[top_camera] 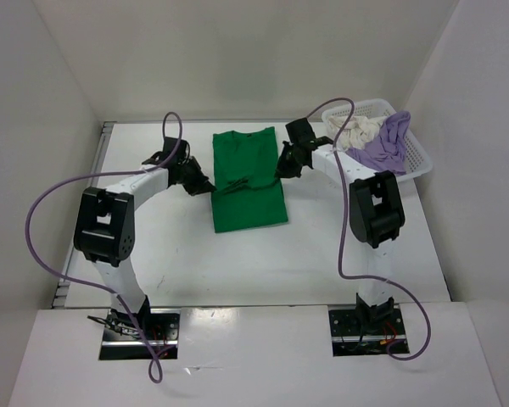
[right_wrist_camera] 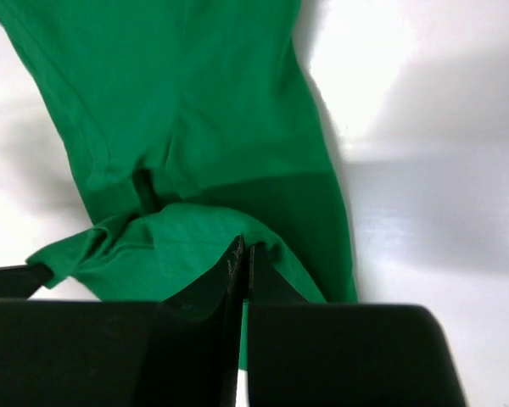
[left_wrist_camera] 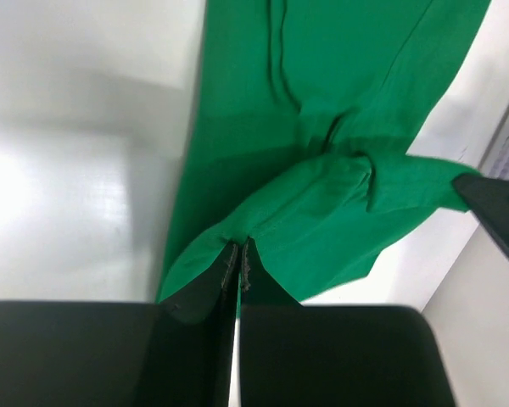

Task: Fold and stack the t-shirts
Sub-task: Fold the folded rectangular tshirt in 1/3 of the way

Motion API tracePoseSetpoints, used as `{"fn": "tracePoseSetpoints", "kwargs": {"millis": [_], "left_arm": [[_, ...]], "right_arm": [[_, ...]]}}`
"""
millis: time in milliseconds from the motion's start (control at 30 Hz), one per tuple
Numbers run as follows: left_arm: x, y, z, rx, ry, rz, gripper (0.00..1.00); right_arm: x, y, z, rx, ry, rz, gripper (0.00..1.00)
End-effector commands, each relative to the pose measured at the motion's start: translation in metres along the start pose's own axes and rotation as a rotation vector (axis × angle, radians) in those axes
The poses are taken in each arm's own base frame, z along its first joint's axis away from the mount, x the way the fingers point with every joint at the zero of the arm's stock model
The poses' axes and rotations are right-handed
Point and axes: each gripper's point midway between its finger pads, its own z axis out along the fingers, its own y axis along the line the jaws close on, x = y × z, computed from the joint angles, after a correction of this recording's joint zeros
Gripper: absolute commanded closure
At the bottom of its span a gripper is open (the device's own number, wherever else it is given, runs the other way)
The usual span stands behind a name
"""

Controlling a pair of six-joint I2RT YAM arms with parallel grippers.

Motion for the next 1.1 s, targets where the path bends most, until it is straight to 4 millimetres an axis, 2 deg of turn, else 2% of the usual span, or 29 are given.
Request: {"fn": "tracePoseSetpoints", "kwargs": {"millis": [0, 100, 167, 233, 267, 300, 333, 400, 433, 467, 500, 533, 567, 600, 633, 667, 700, 767, 800, 833, 900, 933, 967, 1033, 1067], "left_arm": [[-0.033, -0.014, 0.009, 0.056, -0.076, 0.027, 1.00], [-0.036, -0.014, 0.018, 0.064, -0.071, 0.029, 0.99], [-0.046, -0.018, 0.019, 0.084, -0.099, 0.033, 0.89], [-0.053, -0.020, 0.018, 0.105, -0.114, 0.036, 0.72], [-0.057, -0.027, 0.012, 0.125, -0.134, 0.046, 0.61], [-0.060, -0.033, 0.007, 0.142, -0.151, 0.054, 0.56], [-0.062, -0.038, 0.001, 0.153, -0.162, 0.060, 0.52], [-0.074, -0.052, -0.022, 0.196, -0.228, 0.079, 0.41], [-0.070, -0.050, -0.026, 0.197, -0.227, 0.068, 0.39], [-0.072, -0.060, -0.042, 0.226, -0.256, 0.083, 0.39], [-0.071, -0.063, -0.048, 0.240, -0.266, 0.078, 0.39], [-0.066, -0.064, -0.052, 0.253, -0.260, 0.082, 0.44], [-0.044, -0.065, -0.052, 0.257, -0.229, 0.087, 0.53], [-0.030, -0.066, -0.050, 0.257, -0.206, 0.098, 0.59], [-0.015, -0.065, -0.043, 0.251, -0.173, 0.100, 0.66], [-0.001, -0.070, -0.041, 0.268, -0.148, 0.110, 0.71], [0.030, -0.068, -0.029, 0.261, -0.086, 0.109, 0.77], [0.051, -0.067, -0.018, 0.267, -0.048, 0.099, 0.78], [0.062, -0.069, -0.014, 0.272, -0.027, 0.084, 0.78], [0.069, -0.056, -0.005, 0.246, -0.007, 0.063, 0.78], [0.079, -0.050, 0.006, 0.229, 0.037, 0.060, 0.78], [0.082, -0.044, 0.009, 0.210, 0.049, 0.063, 0.78], [0.087, -0.044, 0.009, 0.204, 0.061, 0.067, 0.78], [0.093, -0.025, 0.015, 0.155, 0.060, 0.053, 0.78], [0.095, -0.022, 0.014, 0.151, 0.064, 0.043, 0.78]], "right_arm": [[-0.030, 0.002, 0.010, -0.013, -0.055, -0.017, 1.00], [-0.032, -0.005, 0.020, 0.010, -0.037, -0.005, 1.00], [-0.036, -0.006, 0.025, 0.018, -0.043, -0.014, 0.98], [-0.037, -0.005, 0.026, 0.020, -0.041, -0.014, 0.87], [-0.044, -0.006, 0.024, 0.018, -0.053, -0.017, 0.85], [-0.045, -0.007, 0.024, 0.025, -0.058, -0.017, 0.82], [-0.045, -0.007, 0.023, 0.028, -0.055, -0.016, 0.73], [-0.053, 0.002, 0.003, 0.007, -0.084, -0.031, 0.64], [-0.053, 0.002, -0.003, 0.003, -0.089, -0.040, 0.58], [-0.059, 0.010, -0.021, -0.018, -0.118, -0.044, 0.56], [-0.057, 0.007, -0.027, -0.009, -0.124, -0.043, 0.55], [-0.058, 0.009, -0.034, -0.019, -0.138, -0.056, 0.53], [-0.058, 0.010, -0.041, -0.024, -0.146, -0.057, 0.52], [-0.059, 0.009, -0.052, -0.027, -0.167, -0.058, 0.52], [-0.054, 0.013, -0.054, -0.035, -0.167, -0.066, 0.52], [-0.044, 0.022, -0.055, -0.057, -0.157, -0.085, 0.59], [-0.033, 0.029, -0.053, -0.081, -0.126, -0.097, 0.68], [-0.013, 0.041, -0.043, -0.111, -0.077, -0.124, 0.84], [0.003, 0.056, -0.038, -0.139, -0.050, -0.155, 0.94], [0.018, 0.057, -0.024, -0.133, -0.006, -0.167, 0.97], [0.036, 0.073, -0.014, -0.156, 0.030, -0.200, 1.00], [0.045, 0.074, -0.003, -0.153, 0.058, -0.207, 1.00], [0.050, 0.072, 0.001, -0.158, 0.079, -0.217, 1.00], [0.057, 0.080, 0.008, -0.179, 0.105, -0.226, 1.00], [0.063, 0.078, 0.018, -0.177, 0.131, -0.224, 1.00]]}}
